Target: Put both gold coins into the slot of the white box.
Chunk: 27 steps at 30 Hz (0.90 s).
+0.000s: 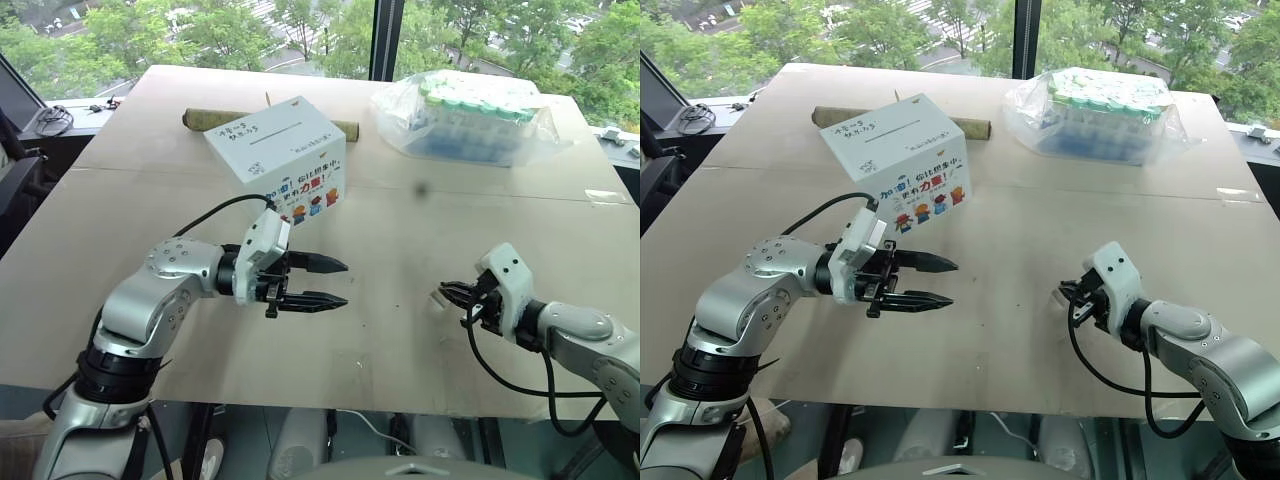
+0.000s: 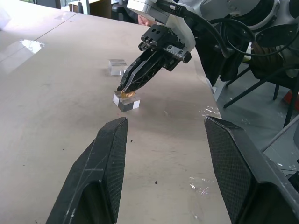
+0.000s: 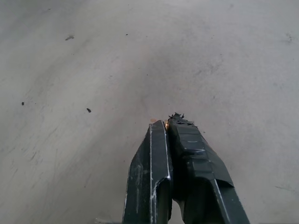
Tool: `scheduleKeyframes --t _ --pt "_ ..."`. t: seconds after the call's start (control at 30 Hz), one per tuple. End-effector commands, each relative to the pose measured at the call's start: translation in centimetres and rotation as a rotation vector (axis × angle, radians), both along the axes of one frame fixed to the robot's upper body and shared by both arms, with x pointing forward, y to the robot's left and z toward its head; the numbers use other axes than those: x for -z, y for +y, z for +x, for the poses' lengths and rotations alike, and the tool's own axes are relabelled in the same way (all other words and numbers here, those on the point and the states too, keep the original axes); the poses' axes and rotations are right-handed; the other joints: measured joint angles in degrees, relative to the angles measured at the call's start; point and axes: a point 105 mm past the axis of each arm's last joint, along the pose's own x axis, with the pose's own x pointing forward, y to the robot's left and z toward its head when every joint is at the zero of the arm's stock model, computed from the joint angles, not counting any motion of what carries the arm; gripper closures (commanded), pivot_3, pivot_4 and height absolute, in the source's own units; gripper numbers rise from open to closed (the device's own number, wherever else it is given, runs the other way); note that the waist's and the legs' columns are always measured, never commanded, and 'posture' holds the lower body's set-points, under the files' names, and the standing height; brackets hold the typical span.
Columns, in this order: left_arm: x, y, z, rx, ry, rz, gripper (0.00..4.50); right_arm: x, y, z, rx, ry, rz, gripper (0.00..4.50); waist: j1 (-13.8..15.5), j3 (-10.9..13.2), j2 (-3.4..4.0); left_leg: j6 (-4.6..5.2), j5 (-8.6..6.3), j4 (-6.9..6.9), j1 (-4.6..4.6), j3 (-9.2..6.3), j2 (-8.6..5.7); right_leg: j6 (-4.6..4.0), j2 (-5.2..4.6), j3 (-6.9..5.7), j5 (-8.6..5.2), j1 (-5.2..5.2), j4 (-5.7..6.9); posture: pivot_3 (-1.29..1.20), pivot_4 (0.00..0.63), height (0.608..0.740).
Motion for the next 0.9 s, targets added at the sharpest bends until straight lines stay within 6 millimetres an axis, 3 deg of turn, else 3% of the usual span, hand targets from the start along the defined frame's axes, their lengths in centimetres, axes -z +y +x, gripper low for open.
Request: scheduleKeyframes --t 0.03,0.4,0.53,0.7,0.87,0.9 --pt "-0.6 0.0 0.0 0.008 -0.030 0.000 1.86 -0.3 -0.2 -0.1 0.005 -0.012 -0.001 4.48 0.0 0.0 0.00 0.00 0.00 0.00 0.00 0.00 0.00 0.00 0.00 0.00 0.00 0.00 0.00 0.00 0.150 0.740" --pt "-1.4 -0.6 0.5 -0.013 0.061 -0.064 1.86 -2.9 -0.8 0.1 0.032 -0.060 0.116 4.48 0.0 0.0 0.01 0.00 0.00 -0.01 0.00 0.00 0.00 0.00 0.00 0.00 0.00 0.00 0.00 0.00 0.150 0.740" --pt "-2.6 -1.2 0.9 -0.042 0.206 -0.128 1.86 -4.7 -0.6 -0.2 0.016 -0.084 0.219 4.48 0.0 0.0 0.01 0.00 0.00 -0.02 0.00 -0.02 0.00 0.00 -0.01 0.03 0.00 0.01 0.00 0.00 0.150 0.740" --pt "-4.4 -3.0 0.9 0.045 0.374 -0.183 1.86 -11.1 3.0 -2.2 -0.238 -0.173 0.493 4.48 -0.2 0.0 0.04 0.00 0.00 -0.02 0.01 -0.03 0.00 0.00 -0.01 0.03 0.00 0.01 0.01 0.00 0.150 0.740" --pt "-4.9 -3.9 1.1 0.082 0.382 -0.189 3.90 -13.2 4.7 -3.1 -0.346 -0.170 0.507 4.50 -0.1 0.0 0.06 0.00 0.00 -0.16 0.07 0.02 -0.01 0.00 0.00 0.02 0.00 0.00 -0.04 0.00 0.150 0.740" --pt "-5.2 -4.1 1.2 0.090 0.386 -0.201 3.90 -13.6 5.1 -3.4 -0.371 -0.171 0.503 4.50 0.0 0.0 0.06 0.00 0.00 -0.18 0.06 0.05 -0.02 0.00 -0.01 0.03 0.00 -0.01 -0.04 0.00 0.150 0.740"
